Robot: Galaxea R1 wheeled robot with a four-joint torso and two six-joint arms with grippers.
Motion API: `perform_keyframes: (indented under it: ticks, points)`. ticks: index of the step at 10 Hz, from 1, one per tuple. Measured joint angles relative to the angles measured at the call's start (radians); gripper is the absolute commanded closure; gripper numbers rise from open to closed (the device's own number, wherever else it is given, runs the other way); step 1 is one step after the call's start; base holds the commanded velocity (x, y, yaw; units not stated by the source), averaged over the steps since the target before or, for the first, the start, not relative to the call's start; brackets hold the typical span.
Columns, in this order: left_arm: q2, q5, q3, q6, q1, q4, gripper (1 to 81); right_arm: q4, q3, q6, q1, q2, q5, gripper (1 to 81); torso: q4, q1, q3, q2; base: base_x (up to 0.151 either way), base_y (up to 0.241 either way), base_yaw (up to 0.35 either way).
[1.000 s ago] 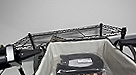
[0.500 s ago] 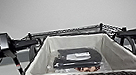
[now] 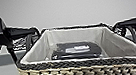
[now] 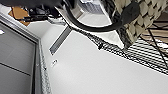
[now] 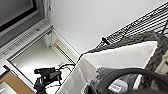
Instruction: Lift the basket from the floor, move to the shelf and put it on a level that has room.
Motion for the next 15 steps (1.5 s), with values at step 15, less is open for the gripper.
perform_keyframes:
  ticks: [15]
  points:
    - [0.297,0.093,-0.393,0.003,-0.098,-0.049,81.1,-0.020,-0.411,0.055,0.140,0.277,-0.129,81.1,0.000,0.000,0.000,0.000,0.000,0.000,0.000]
